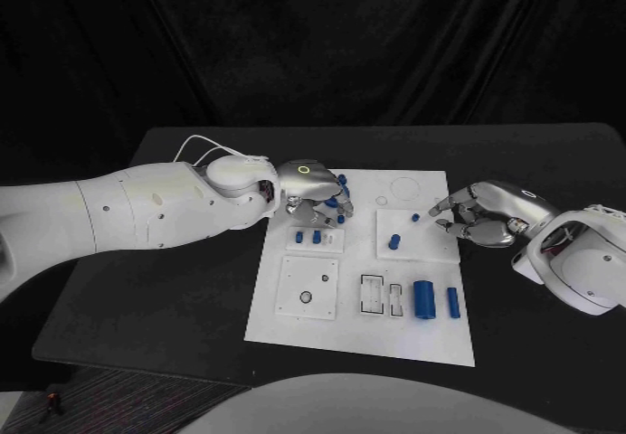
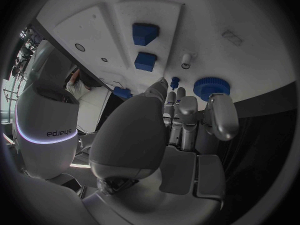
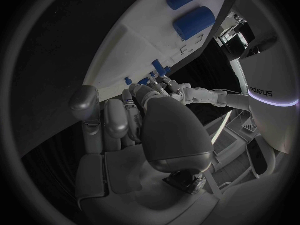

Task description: Assemble the parts on the task board

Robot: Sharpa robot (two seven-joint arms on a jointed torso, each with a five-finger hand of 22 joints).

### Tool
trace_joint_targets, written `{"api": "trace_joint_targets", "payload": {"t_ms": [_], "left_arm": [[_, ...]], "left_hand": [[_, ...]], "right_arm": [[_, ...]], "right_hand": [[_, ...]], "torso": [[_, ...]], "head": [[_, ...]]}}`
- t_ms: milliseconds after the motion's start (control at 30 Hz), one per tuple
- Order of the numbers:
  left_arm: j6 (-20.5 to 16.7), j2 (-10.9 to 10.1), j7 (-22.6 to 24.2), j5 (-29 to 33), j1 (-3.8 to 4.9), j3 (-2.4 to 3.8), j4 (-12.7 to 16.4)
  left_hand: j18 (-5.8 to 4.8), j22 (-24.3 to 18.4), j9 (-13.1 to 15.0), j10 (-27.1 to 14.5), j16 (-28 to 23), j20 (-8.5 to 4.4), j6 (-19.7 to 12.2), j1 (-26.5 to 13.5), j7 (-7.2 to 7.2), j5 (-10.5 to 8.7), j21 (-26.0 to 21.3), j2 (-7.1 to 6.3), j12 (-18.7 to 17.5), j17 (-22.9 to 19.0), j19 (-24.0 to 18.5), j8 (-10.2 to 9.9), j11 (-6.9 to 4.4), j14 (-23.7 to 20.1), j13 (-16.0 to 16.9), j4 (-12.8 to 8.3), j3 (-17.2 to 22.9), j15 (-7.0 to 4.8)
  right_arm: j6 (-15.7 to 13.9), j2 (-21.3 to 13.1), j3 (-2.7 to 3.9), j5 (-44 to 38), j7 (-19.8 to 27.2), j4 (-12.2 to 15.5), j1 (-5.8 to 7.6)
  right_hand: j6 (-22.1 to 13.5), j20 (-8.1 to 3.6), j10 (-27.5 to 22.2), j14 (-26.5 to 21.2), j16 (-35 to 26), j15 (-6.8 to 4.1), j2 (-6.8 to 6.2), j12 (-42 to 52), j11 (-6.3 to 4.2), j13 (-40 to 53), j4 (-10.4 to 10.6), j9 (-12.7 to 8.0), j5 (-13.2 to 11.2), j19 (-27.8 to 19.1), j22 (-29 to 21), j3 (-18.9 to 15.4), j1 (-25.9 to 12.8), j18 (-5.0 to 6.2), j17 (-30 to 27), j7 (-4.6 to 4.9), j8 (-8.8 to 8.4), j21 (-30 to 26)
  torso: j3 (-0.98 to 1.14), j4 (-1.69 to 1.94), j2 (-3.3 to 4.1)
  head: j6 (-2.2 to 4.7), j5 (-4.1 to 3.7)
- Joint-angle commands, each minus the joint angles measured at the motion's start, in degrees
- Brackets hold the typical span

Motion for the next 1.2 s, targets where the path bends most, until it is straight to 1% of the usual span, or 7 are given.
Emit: {"api": "trace_joint_targets", "payload": {"t_ms": [33,367,567,767,1133,1167,1200], "left_arm": [[-0.9,0.4,-0.1,-0.4,-0.18,0.04,-0.3],[-0.3,1.6,-0.7,-0.4,-0.43,0.04,-1.3],[-0.2,2.4,-0.9,-0.4,-0.62,0.05,-2.0],[0.0,3.0,-1.0,-0.4,-0.89,0.05,-3.0],[0.1,3.0,-0.9,-0.4,-0.93,0.05,-3.1],[0.3,3.1,-0.8,-0.4,-1.21,0.05,-3.4],[0.3,3.1,-0.8,-0.4,-1.22,0.05,-3.5]], "left_hand": [[-0.85,9.3,-0.4,0.8,0.2,-0.1,0.3,0.6,-0.19,0.81,0.4,0.07,-0.4,0.2,0.6,-0.2,0.16,0.5,-0.4,-0.1,0.9,0.3],[-0.88,9.4,-1.0,1.5,0.1,-0.18,0.6,0.8,-0.15,2.04,0.6,0.02,-0.7,0.1,0.7,-0.1,0.45,0.5,-1.0,-0.6,2.0,0.55],[-0.93,9.4,-1.2,3.4,0.1,-0.26,3.6,0.6,1.31,2.31,0.8,-0.09,-0.9,0.1,0.9,1.2,-0.1,0.6,-1.7,-1.3,3.5,0.32],[-0.94,9.4,-1.2,4.4,0.0,-0.32,4.8,0.7,1.42,2.26,0.9,-0.22,-1.0,0.0,0.9,1.6,-0.25,0.7,-2.0,-1.9,4.1,0.23],[-0.94,9.4,-1.2,4.4,0.0,-0.32,4.8,0.7,1.42,2.26,0.9,-0.22,-1.0,0.0,0.9,1.6,-0.25,0.7,-2.0,-1.9,4.1,0.23],[-0.96,9.5,-1.5,6.7,-0.1,-0.38,5.7,-0.4,1.37,0.89,1.0,-0.71,-0.7,0.0,1.0,1.7,-0.5,0.9,-2.3,-2.4,4.6,0.16],[-0.98,9.5,-1.5,6.9,-0.1,-0.38,5.8,-0.4,1.37,0.75,1.1,-0.7,-0.6,0.1,1.1,1.7,-0.5,1.0,-2.3,-2.4,4.6,0.16]], "right_arm": [[-0.2,-0.1,0.02,-0.1,-0.1,0.1,-0.14],[0.1,0.0,0.02,-0.1,-0.2,0.0,-0.14],[0.1,-0.1,0.02,-0.1,-0.2,0.0,-0.14],[0.1,-0.1,0.02,0.0,-0.2,0.1,-0.14],[0.1,-0.1,0.02,0.0,-0.2,0.1,-0.14],[0.4,0.0,0.02,0.0,-0.2,-0.1,-0.16],[0.4,0.0,0.02,0.0,-0.2,-0.1,-0.16]], "right_hand": [[0.3,-0.09,-0.3,0.0,-0.1,0.17,-0.01,-0.2,0.1,-2.4,0.0,-0.1,0.3,-0.2,6.0,0.3,-0.5,0.65,0.0,0.27,-0.28,-0.2],[0.3,-0.09,-0.3,0.0,-0.2,0.19,-0.02,-0.3,0.12,-2.6,-0.1,-0.1,0.4,-0.2,5.9,0.5,-0.6,0.66,-0.1,0.29,-0.29,-0.3],[0.3,-0.09,-0.3,0.0,-0.2,0.19,-0.02,-0.3,0.12,-2.6,-0.1,-0.1,0.4,-0.2,5.9,0.5,-0.6,0.66,-0.1,0.29,-0.29,-0.3],[0.3,-0.09,-0.3,0.0,-0.2,0.19,-0.02,-0.3,0.12,-2.6,-0.1,-0.1,0.4,-0.2,5.9,0.5,-0.6,0.66,-0.1,0.29,-0.29,-0.3],[0.3,-0.09,-0.3,0.0,-0.2,0.19,-0.02,-0.3,0.12,-2.6,-0.1,-0.1,0.4,-0.2,5.9,0.5,-0.6,0.66,-0.1,0.29,-0.29,-0.3],[0.4,-0.09,-0.3,0.0,-0.3,0.2,-0.03,-0.4,0.14,-2.6,-0.1,-0.1,0.5,-0.2,5.9,0.5,-0.7,0.68,-0.3,0.3,-0.28,-0.5],[0.4,-0.09,-0.3,0.0,-0.3,0.2,-0.03,-0.4,0.14,-2.6,-0.1,-0.1,0.5,-0.2,5.9,0.5,-0.7,0.68,-0.3,0.3,-0.28,-0.5]], "torso": [[0.03,-0.12,0.06],[0.06,-0.04,0.08],[0.03,0.04,0.07],[-0.03,-0.03,0.0],[-0.03,-0.04,0.0],[0.04,-0.14,-0.02],[0.05,-0.12,-0.01]], "head": [[-0.01,0.07],[-0.01,0.12],[-0.01,-0.1],[-0.01,-0.16],[-0.01,-0.17],[-0.01,0.01],[-0.01,-0.01]]}}
